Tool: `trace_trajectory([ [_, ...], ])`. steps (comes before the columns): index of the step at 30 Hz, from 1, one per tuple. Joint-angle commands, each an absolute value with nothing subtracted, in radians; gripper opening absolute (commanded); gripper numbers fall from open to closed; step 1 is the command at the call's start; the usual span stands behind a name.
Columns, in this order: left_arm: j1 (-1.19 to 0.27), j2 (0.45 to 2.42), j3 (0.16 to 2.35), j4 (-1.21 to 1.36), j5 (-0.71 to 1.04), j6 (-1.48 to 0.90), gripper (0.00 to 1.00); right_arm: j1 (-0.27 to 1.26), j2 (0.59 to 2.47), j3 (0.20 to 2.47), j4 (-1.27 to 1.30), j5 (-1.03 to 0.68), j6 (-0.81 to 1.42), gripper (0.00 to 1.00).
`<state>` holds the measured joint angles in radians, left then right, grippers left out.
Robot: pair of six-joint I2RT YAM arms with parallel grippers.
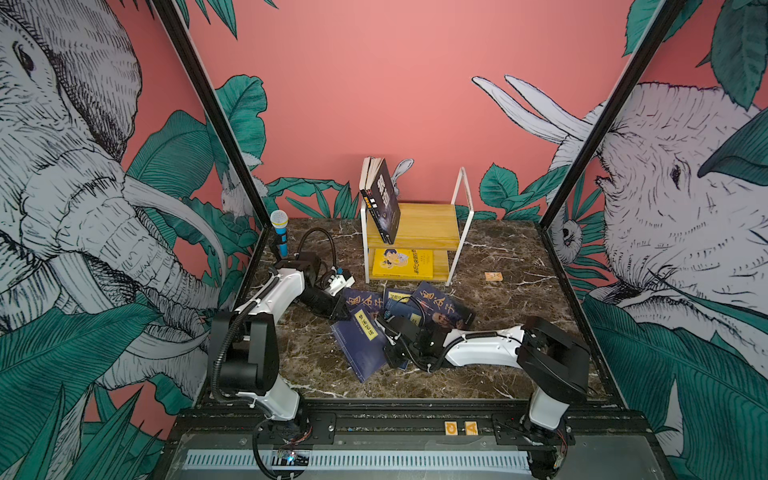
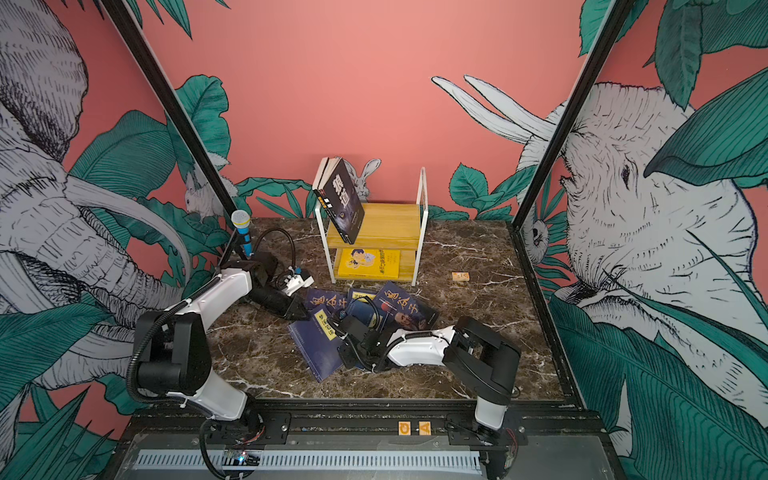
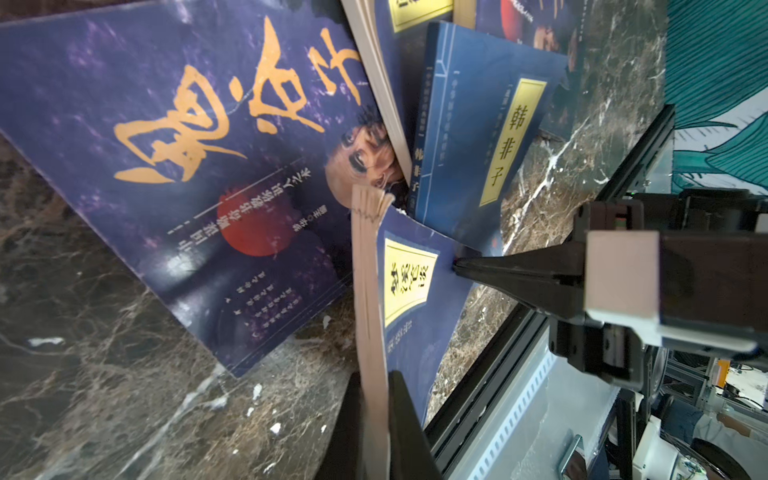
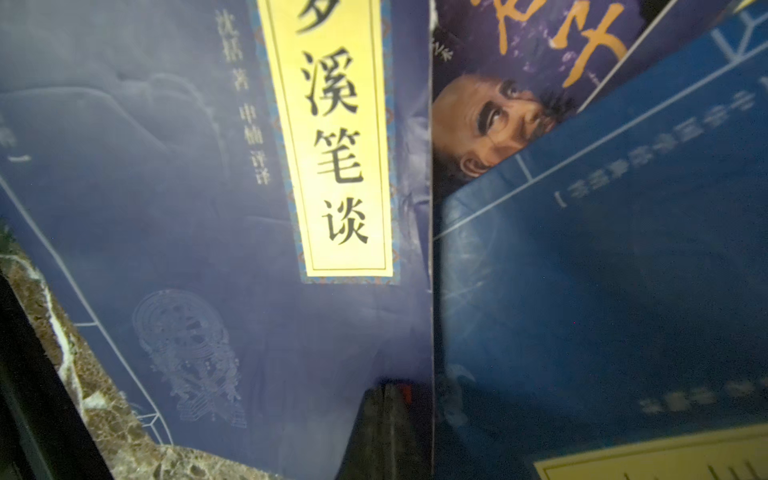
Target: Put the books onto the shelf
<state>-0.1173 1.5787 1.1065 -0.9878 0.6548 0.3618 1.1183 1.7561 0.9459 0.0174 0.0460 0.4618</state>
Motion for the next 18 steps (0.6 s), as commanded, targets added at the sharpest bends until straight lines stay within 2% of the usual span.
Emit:
trace_trajectory([
  [1, -0.126, 1.514, 1.082, -0.996, 0.72, 0.347, 0.0, 1.117, 1.699, 0.953, -0.073, 0.133, 0.442, 0.0],
  [7, -0.117, 1.452, 1.083, -0.981, 0.819, 0.293, 0.0, 1.142, 1.609, 1.017, -0.17, 0.229, 0.411, 0.19],
  [11, -0.09, 1.433, 1.081, -0.951, 0.887, 0.239, 0.0, 1.16, 1.566, 1.055, -0.208, 0.307, 0.375, 0.27],
  [18, 0.004, 1.36, 0.992, -0.738, 1.047, -0.021, 0.0, 1.206, 1.553, 1.124, -0.232, 0.432, 0.302, 0.41],
])
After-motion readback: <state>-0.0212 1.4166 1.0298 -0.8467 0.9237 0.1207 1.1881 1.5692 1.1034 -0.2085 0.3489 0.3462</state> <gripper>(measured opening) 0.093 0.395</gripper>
